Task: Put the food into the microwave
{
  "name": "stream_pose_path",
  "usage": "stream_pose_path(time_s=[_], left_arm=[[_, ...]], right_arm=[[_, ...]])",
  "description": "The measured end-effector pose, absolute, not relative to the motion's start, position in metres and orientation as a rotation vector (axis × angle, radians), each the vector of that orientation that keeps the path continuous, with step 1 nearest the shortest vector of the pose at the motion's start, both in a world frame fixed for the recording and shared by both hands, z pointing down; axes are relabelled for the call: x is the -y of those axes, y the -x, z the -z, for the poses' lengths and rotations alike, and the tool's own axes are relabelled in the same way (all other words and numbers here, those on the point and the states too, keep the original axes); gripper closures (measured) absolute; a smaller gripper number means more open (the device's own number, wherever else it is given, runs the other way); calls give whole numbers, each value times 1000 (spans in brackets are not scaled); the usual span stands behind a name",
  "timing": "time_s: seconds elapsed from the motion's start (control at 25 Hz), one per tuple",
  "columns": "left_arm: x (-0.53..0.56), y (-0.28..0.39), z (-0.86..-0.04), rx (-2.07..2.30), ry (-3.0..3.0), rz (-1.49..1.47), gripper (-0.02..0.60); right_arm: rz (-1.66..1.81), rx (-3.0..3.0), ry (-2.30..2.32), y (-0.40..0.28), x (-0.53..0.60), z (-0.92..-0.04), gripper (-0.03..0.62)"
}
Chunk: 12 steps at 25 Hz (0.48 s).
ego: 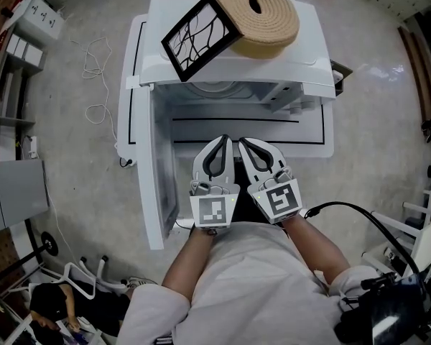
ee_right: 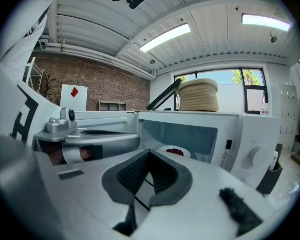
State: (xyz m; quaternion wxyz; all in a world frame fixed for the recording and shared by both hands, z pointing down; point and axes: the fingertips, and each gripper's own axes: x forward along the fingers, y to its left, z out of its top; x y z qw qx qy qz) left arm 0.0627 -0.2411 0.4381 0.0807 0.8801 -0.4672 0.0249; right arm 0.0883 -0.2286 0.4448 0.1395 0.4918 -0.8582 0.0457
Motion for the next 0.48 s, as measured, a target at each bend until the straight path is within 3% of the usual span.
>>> stream_pose_path(time_s=[0.48], left_arm=[[243,-61,-442,1395,-2612,-74,574]], right_arm=[[-120,2464,-1410,-86,229,-447,585]])
